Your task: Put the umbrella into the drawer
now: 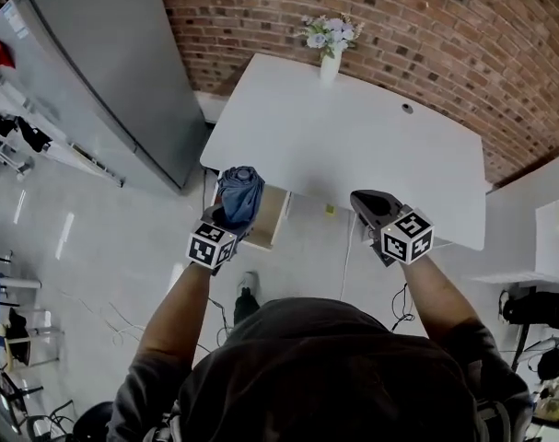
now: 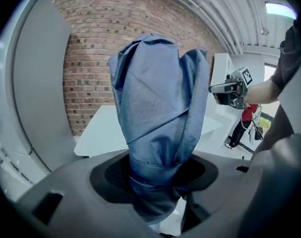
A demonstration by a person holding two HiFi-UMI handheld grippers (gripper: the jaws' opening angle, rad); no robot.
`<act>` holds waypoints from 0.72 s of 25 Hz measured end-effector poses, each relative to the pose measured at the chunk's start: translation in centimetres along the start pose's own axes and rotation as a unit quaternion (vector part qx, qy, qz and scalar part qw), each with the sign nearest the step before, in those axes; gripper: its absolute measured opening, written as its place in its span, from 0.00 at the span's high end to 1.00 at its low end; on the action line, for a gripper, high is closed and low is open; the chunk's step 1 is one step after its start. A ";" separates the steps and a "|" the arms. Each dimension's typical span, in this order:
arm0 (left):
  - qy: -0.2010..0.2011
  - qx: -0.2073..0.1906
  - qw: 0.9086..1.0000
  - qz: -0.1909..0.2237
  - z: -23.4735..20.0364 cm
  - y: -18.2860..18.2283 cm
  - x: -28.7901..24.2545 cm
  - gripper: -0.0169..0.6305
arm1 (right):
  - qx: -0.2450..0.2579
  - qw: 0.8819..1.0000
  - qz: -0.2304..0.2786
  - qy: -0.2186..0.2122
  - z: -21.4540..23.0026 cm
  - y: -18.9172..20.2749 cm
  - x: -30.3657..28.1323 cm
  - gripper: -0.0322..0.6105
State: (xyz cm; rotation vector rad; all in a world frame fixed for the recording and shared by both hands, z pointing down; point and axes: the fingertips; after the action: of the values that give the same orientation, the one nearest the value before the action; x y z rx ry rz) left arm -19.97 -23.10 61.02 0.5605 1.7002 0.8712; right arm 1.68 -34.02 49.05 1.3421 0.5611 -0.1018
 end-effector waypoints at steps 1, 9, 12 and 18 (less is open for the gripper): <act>-0.001 0.003 1.000 -0.007 -0.6 0.8 -0.4 0.58 | 0.003 1.000 -0.003 -0.005 -0.4 0.1 -0.9 0.96; -0.016 -0.030 0.995 -0.090 -5.7 7.5 -4.5 0.58 | 0.003 0.999 -0.022 -0.039 -3.0 1.9 -8.2 0.96; -0.017 -0.035 0.992 -0.119 -7.2 10.3 -6.5 0.58 | -0.001 0.998 -0.029 -0.047 -3.8 3.5 -10.2 0.96; -0.011 -0.048 0.986 -0.158 -9.3 14.3 -10.3 0.58 | -0.011 0.997 -0.047 -0.056 -5.0 6.9 -13.8 0.96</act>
State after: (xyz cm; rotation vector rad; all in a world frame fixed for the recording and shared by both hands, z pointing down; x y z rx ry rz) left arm -26.64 -24.31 79.75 0.2256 1.6601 0.7109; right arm -9.21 -31.07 60.65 1.2800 0.5283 -0.2451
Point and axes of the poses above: the fingertips, and each gripper's own axes: x backward along the fingers, z to its right, y out of its underside, and after that the axes turned 3 degrees about -z, right-handed
